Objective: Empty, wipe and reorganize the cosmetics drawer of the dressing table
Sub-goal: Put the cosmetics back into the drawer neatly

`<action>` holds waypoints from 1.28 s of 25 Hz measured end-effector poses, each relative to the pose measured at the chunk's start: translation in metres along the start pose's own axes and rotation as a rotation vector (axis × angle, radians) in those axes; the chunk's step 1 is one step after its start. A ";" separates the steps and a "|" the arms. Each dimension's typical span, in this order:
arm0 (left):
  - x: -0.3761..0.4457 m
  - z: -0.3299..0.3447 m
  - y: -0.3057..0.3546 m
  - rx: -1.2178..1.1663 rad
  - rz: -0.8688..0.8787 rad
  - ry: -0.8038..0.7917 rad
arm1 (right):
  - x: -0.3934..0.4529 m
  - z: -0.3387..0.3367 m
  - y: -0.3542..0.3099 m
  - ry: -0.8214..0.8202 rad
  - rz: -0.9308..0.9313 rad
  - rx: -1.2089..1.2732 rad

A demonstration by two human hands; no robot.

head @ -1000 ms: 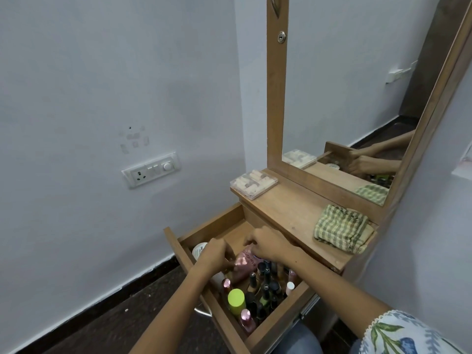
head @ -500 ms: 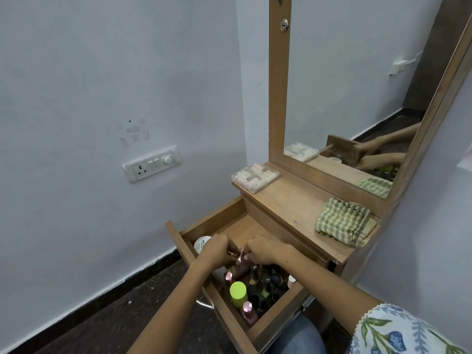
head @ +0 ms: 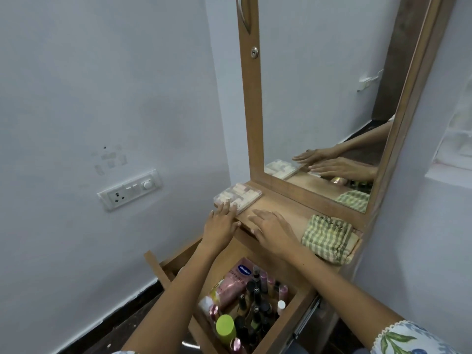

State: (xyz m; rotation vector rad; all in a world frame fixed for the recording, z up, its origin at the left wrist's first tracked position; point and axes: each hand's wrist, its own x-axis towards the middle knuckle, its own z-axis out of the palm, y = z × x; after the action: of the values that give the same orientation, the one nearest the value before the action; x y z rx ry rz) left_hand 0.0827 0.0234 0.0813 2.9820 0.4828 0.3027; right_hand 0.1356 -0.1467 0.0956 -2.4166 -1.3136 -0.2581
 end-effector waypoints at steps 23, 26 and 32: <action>-0.002 -0.018 -0.017 -0.489 -0.181 0.037 | 0.012 0.014 0.005 -0.019 0.010 0.091; -0.037 -0.028 -0.028 -0.478 -0.125 0.071 | 0.011 0.018 -0.008 -0.038 -0.015 0.105; -0.086 -0.022 -0.062 -0.372 -0.182 0.067 | 0.009 0.041 -0.039 -0.257 -0.217 0.094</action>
State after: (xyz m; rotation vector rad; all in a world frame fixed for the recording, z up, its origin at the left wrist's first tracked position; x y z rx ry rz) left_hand -0.0204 0.0556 0.0786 2.5554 0.6233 0.4237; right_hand 0.1072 -0.1037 0.0707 -2.2864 -1.6633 0.0597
